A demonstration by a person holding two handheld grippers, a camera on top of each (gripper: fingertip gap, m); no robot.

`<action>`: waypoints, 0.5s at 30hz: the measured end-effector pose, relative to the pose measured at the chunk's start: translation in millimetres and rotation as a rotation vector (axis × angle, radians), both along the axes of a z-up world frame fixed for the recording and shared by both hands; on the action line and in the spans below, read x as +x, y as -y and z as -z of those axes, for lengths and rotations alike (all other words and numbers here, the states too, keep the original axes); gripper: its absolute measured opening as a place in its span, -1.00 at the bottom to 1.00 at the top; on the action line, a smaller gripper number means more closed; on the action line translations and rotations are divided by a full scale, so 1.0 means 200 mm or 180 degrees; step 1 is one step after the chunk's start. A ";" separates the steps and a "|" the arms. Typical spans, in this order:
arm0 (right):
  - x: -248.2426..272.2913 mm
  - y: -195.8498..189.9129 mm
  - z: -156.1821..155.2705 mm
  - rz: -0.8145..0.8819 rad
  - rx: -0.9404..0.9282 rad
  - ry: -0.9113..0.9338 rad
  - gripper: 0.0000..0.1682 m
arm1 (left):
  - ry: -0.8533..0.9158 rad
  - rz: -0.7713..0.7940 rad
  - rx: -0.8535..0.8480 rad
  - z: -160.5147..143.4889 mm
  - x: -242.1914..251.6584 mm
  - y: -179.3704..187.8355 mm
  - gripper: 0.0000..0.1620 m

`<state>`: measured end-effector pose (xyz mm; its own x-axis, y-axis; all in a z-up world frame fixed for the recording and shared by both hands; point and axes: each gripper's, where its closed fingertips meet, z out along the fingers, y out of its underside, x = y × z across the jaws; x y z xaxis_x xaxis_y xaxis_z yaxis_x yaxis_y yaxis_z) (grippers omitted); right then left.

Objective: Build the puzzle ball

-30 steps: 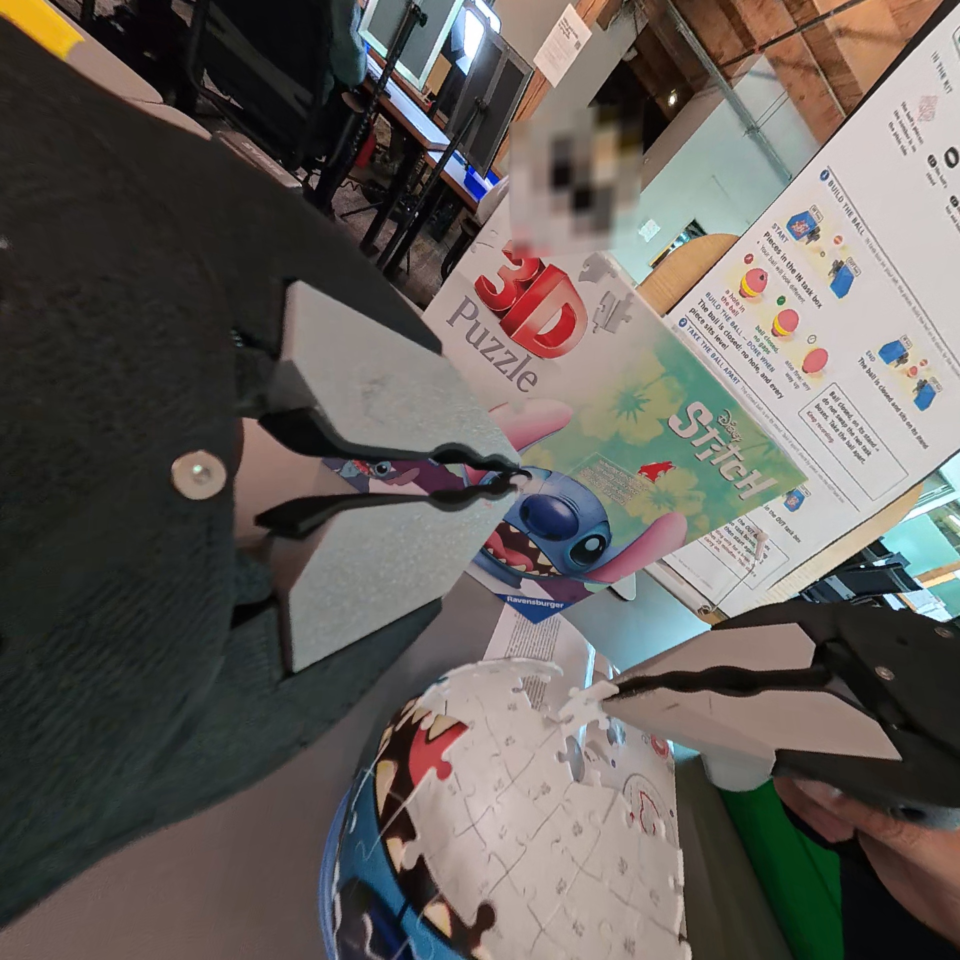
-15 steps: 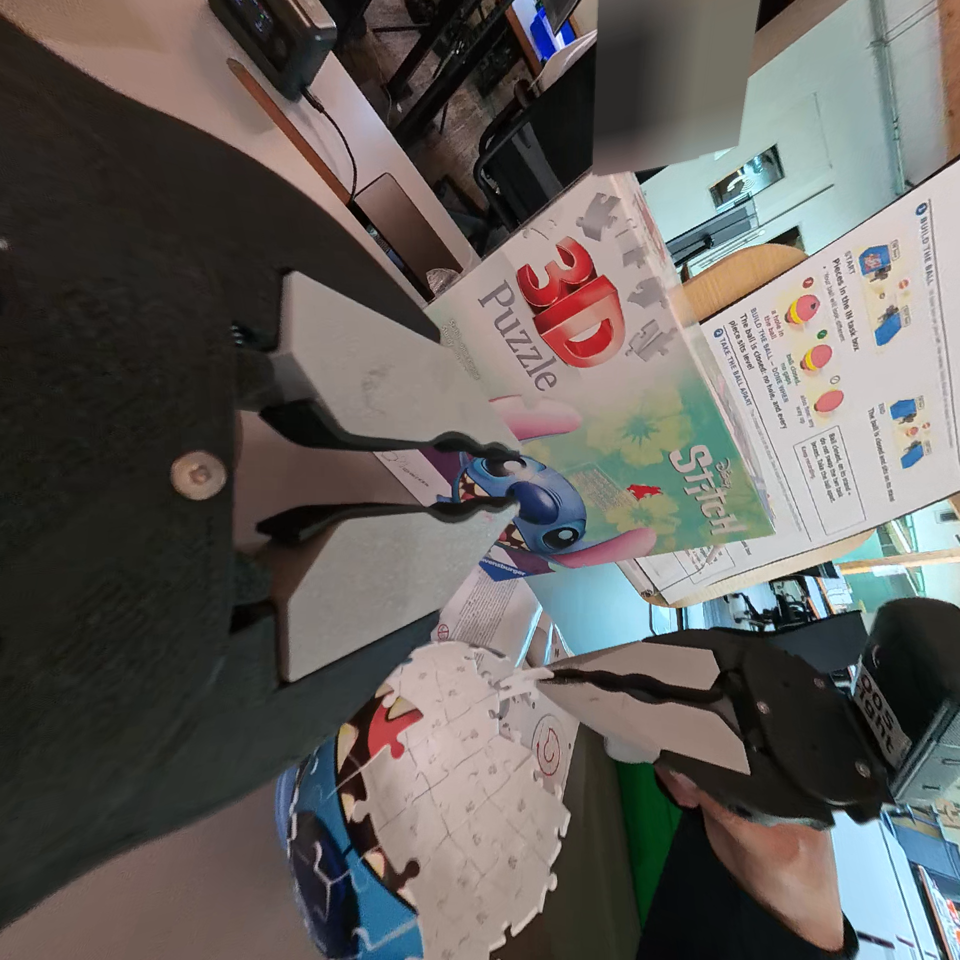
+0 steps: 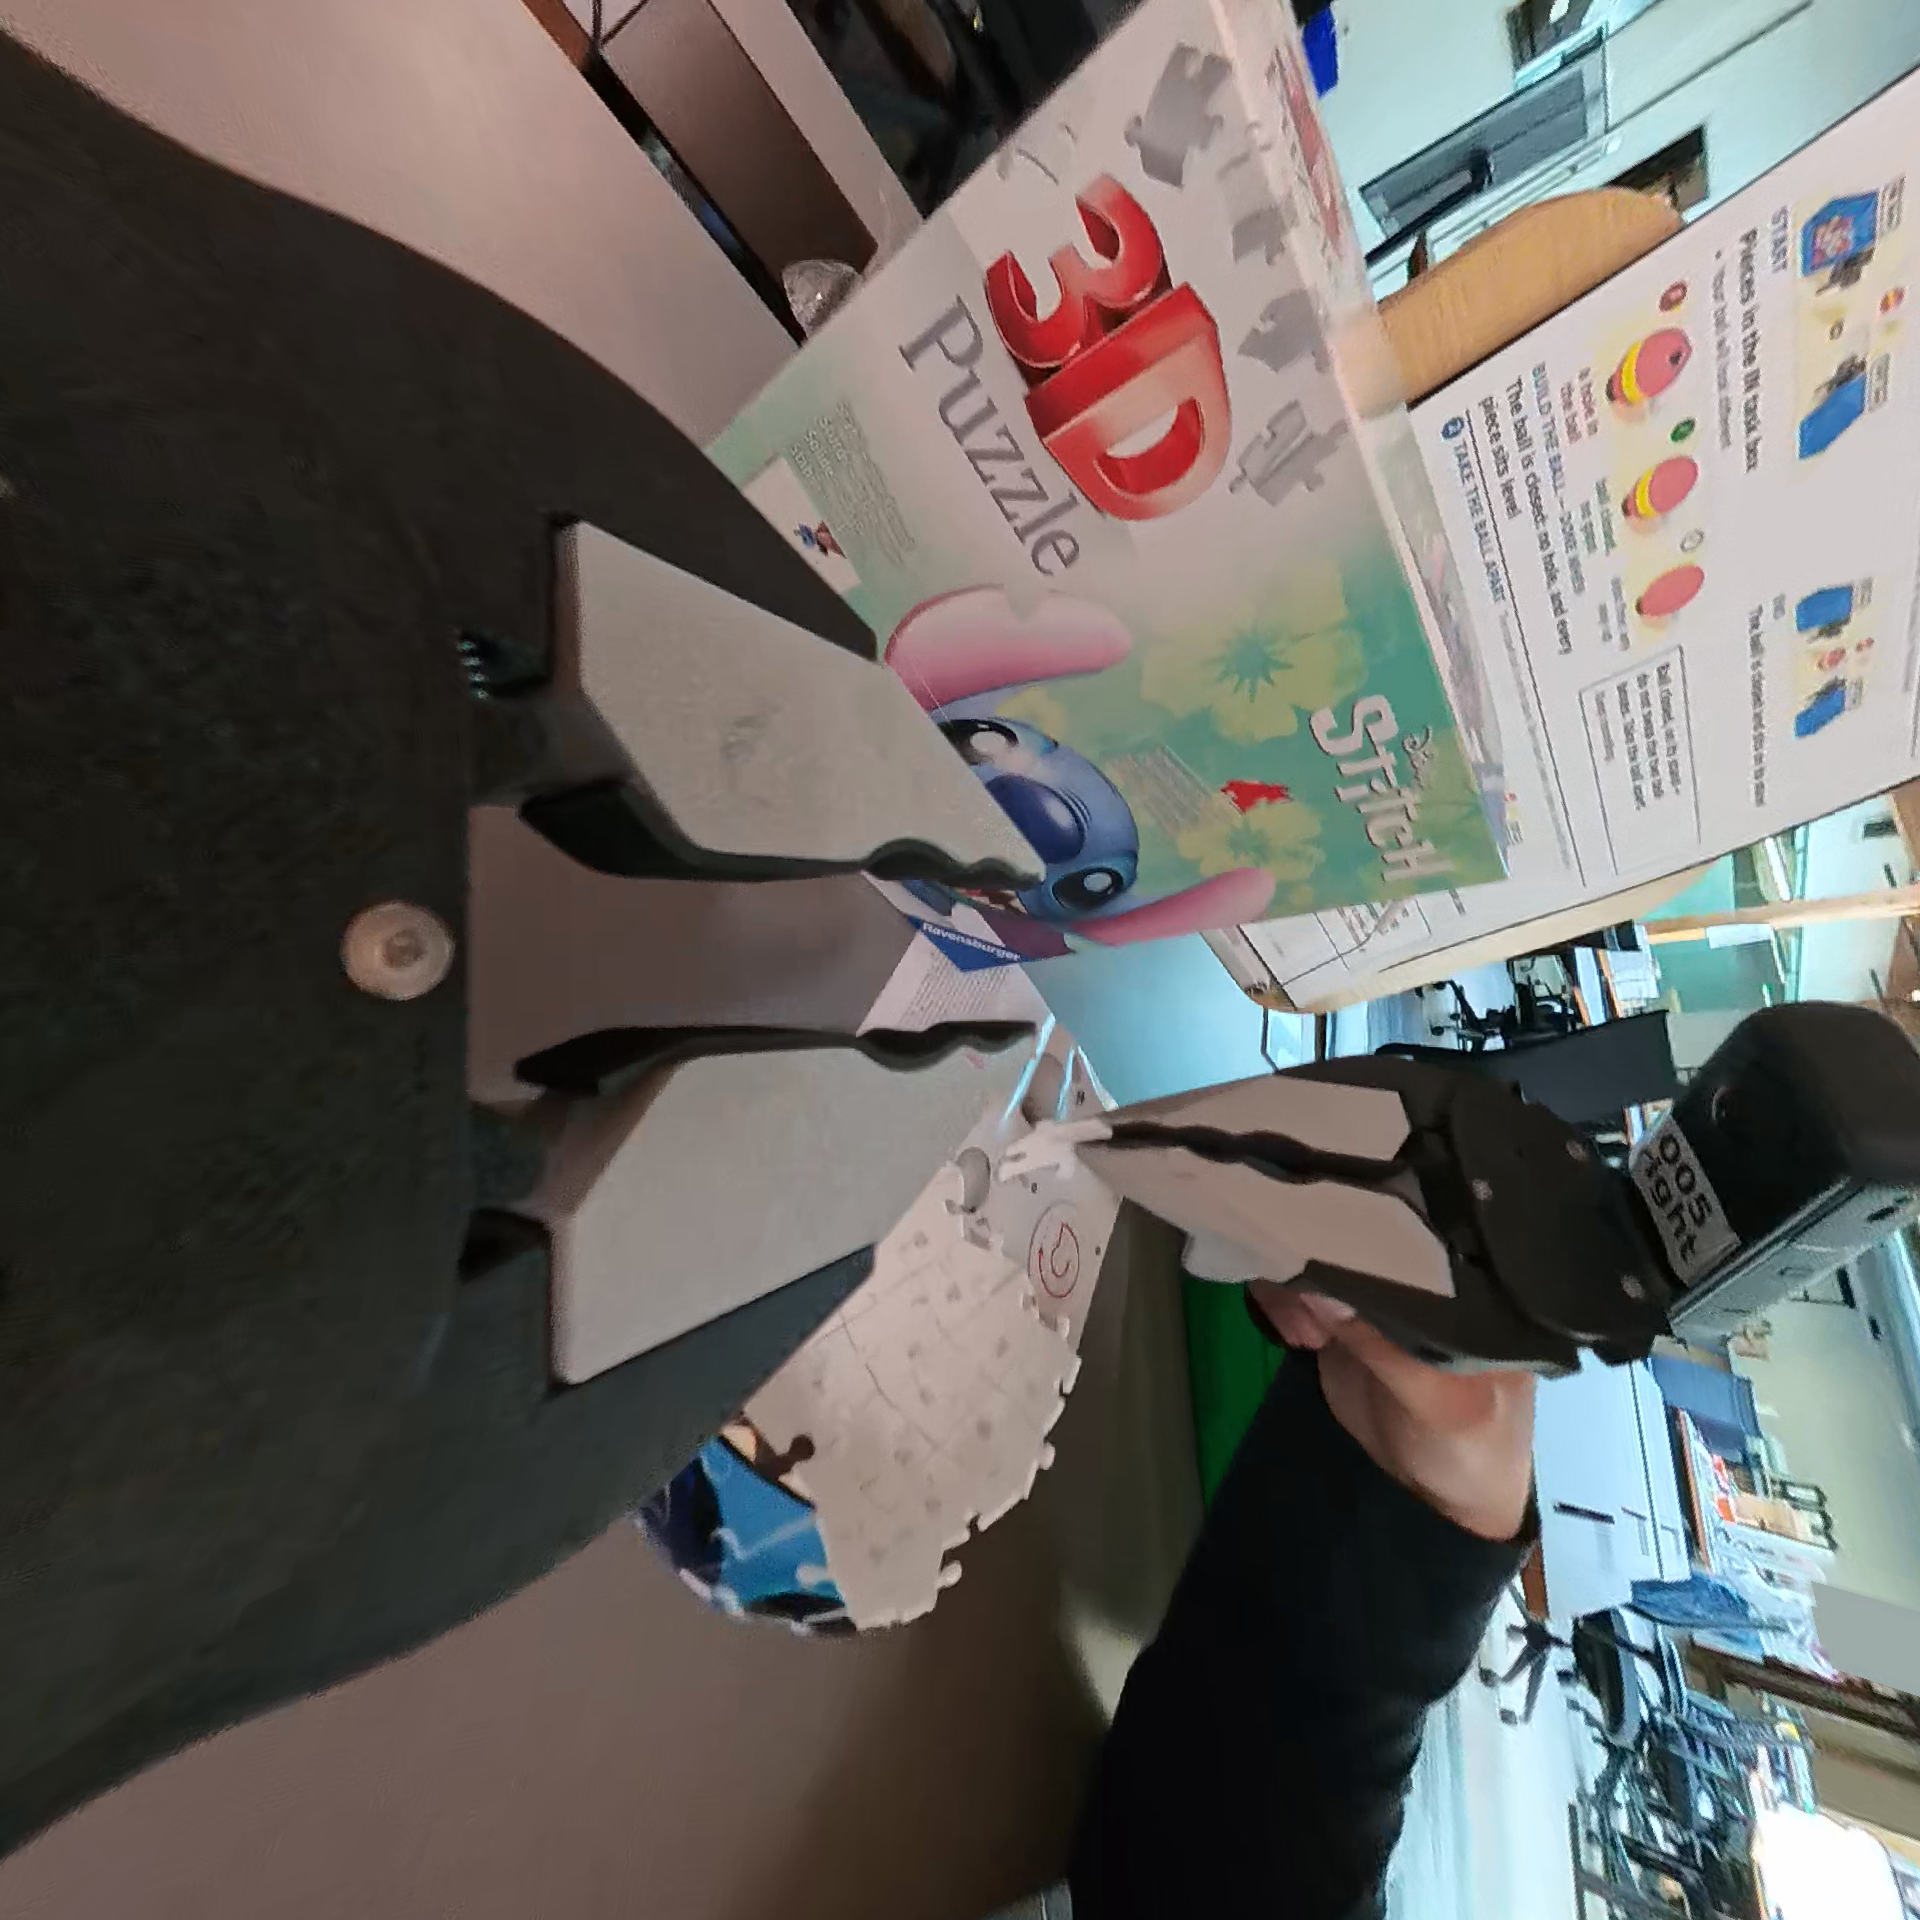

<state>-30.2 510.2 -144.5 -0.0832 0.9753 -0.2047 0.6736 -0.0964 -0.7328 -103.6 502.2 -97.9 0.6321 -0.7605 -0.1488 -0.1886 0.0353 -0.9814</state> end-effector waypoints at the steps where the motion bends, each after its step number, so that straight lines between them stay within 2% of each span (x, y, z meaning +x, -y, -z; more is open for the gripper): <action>1: -0.01 0.00 -0.02 0.0017 -0.0030 -0.0074 -1.00 | -0.0024 -0.0003 -0.0009 0.01 0.00 0.00 -0.73; 9: -0.04 -0.03 -0.12 0.0460 -0.0227 -0.1032 -1.00 | -0.0145 0.0172 -0.0372 0.10 0.05 0.01 -0.71; 13: -0.05 0.01 -0.25 0.0506 -0.0456 -0.1628 -1.00 | -0.0238 0.0142 -0.0527 0.11 0.11 0.03 -0.73; 15: -0.07 0.04 -0.31 0.0465 -0.0545 -0.1809 -1.00 | -0.0206 0.0278 -0.0557 0.10 0.17 0.07 -0.73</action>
<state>-44.7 502.1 -83.1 -0.0934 0.9420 -0.3225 0.1526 -0.3066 -0.9395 -69.2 488.3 -118.0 0.5559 -0.8299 -0.0477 -0.2553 -0.1158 -0.9599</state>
